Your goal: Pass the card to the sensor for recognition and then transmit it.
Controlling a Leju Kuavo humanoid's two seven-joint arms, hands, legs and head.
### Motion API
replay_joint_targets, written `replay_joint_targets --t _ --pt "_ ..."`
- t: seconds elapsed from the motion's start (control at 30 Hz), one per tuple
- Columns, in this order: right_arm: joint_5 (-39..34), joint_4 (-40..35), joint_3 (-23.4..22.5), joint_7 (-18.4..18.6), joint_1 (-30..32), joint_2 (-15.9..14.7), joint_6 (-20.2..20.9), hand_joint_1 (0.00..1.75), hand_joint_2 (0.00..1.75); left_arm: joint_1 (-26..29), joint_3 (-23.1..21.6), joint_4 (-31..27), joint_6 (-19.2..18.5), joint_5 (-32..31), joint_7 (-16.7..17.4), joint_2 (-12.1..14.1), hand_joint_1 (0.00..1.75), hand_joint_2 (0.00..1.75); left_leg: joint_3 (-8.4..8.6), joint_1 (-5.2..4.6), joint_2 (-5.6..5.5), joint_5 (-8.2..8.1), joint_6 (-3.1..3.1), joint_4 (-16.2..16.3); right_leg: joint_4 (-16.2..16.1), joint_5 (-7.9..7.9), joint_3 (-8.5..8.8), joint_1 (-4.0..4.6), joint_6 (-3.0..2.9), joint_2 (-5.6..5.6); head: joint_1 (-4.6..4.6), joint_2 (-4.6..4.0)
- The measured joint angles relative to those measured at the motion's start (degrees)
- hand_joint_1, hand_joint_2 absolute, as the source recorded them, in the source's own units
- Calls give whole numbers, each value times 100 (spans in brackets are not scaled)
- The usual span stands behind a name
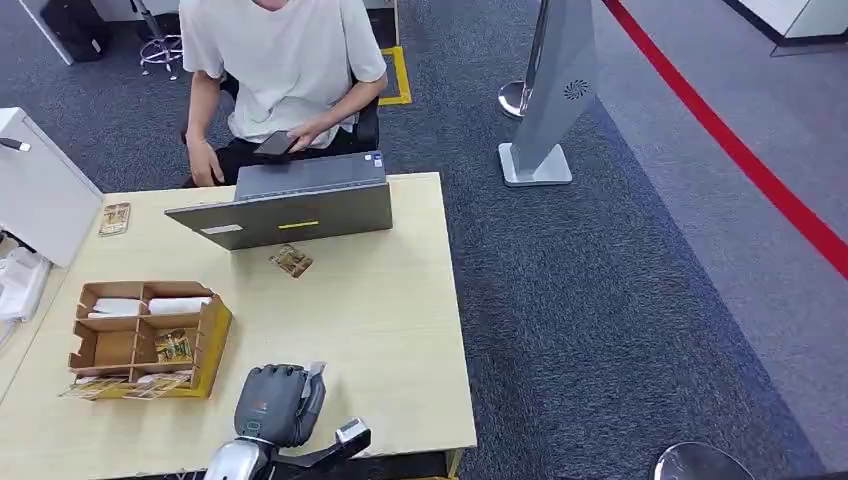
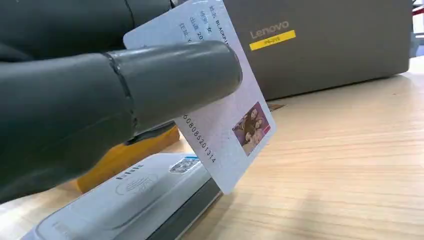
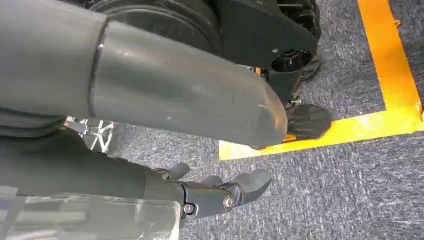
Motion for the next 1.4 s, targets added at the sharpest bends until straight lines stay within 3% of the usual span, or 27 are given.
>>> replay_joint_targets --t 0.27,0.6,1.4 --pt "7 0 -52 4 9 0 0 0 0 374 404 -221 216 -7 72 131 175 0 -2 0 -1 0 0 -1 0 0 -3 0 0 -1 0 0" --pt "7 0 -103 -35 9 0 -9 0 0 532 603 -389 267 -9 72 164 175 0 -1 0 -1 1 1 0 0 0 -2 0 0 -1 0 0" --pt "17 0 -129 -35 8 0 -7 0 0 615 712 -411 286 -15 72 157 175 0 -2 0 -1 1 1 0 0 0 -3 0 0 -1 0 0"
